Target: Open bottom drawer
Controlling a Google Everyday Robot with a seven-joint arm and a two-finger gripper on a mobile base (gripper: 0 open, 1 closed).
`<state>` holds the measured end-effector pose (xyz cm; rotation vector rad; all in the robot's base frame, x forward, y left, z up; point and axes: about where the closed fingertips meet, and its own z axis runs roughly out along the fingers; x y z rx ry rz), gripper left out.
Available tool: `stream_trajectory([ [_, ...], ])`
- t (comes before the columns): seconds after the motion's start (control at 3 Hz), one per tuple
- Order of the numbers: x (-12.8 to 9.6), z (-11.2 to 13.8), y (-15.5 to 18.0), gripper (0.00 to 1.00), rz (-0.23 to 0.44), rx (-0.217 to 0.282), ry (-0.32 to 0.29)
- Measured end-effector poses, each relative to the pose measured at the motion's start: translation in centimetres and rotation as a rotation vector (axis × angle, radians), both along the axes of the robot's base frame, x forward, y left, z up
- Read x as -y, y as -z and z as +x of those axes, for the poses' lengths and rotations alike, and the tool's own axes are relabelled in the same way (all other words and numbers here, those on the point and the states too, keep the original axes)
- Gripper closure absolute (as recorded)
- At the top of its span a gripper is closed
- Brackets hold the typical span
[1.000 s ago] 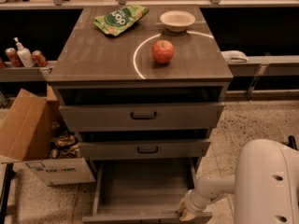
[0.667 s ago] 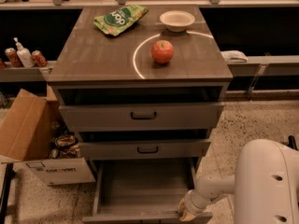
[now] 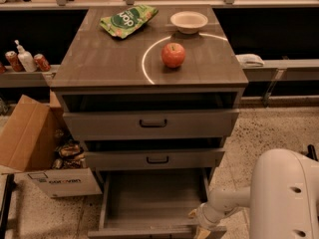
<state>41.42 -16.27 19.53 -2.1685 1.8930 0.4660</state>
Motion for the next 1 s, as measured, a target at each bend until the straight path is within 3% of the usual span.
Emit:
stream_trajectory([
  [0.33, 2.3, 1.3, -2.3, 0.00, 0.007, 0.044, 0.047],
  [0.67, 6.7, 2.4, -7.5, 0.00, -0.017, 0.139, 0.118],
  [1.0, 9.5, 2.9, -12.3, 0.00, -0.047, 0.220, 0.153],
])
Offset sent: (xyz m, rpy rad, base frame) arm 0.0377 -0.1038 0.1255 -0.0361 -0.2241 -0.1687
